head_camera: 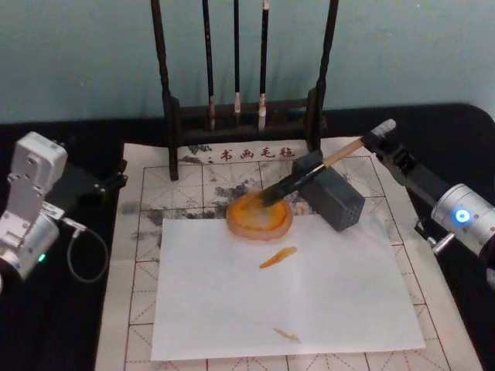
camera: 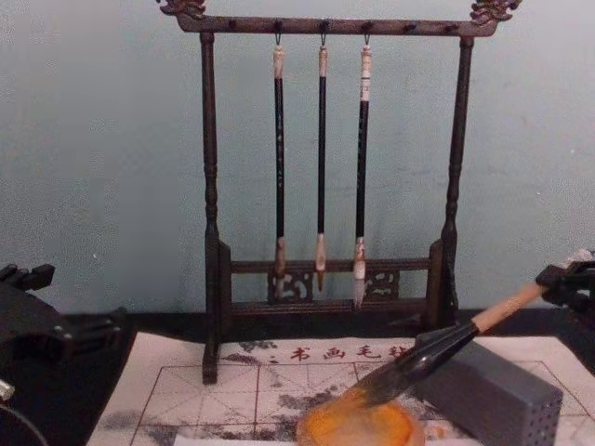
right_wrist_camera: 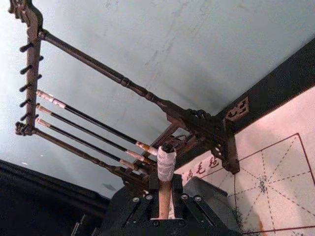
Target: Pick up the brush from the inkstone, write on the paper, then place the brush back to its original position.
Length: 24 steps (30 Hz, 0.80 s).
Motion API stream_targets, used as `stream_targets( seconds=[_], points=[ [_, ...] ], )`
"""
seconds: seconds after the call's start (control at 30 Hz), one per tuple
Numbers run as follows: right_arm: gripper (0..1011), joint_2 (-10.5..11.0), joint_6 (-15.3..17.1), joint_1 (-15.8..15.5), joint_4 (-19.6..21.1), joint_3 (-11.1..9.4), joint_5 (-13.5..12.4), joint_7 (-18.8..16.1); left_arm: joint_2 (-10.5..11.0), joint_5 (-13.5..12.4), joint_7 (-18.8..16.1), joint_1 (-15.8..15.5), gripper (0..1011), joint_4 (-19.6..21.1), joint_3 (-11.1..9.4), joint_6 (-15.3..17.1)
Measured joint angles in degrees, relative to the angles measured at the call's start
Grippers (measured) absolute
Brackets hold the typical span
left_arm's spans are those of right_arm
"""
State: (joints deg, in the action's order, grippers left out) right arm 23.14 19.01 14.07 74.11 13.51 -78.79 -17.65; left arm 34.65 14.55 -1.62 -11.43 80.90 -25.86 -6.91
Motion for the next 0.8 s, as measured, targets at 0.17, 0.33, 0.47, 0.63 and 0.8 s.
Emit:
stream_targets(
  seconds=[0.17,0.33,0.47,0.63,0.8],
  points=[
    [175,0.56,-0.23,0.01,0.32,0.41,-0.88,-0.1,0.0,0.0,0.0,0.0,1001,0.0,0.0,0.0],
    [175,1.6,-0.66,-0.23,1.3,0.95,-1.42,-1.0,0.0,0.0,0.0,0.0,1001,0.0,0.0,0.0],
    [175,2.49,-0.82,-0.51,2.21,1.23,-1.84,-1.66,0.0,0.0,0.0,0.0,1001,0.0,0.0,0.0],
    [175,3.76,-1.33,-1.06,3.52,1.65,-2.22,-2.55,0.0,0.0,0.0,0.0,1001,0.0,0.0,0.0],
    [175,4.83,-1.76,-1.58,4.6,1.99,-2.57,-3.07,0.0,0.0,0.0,0.0,1001,0.0,0.0,0.0]
  ],
)
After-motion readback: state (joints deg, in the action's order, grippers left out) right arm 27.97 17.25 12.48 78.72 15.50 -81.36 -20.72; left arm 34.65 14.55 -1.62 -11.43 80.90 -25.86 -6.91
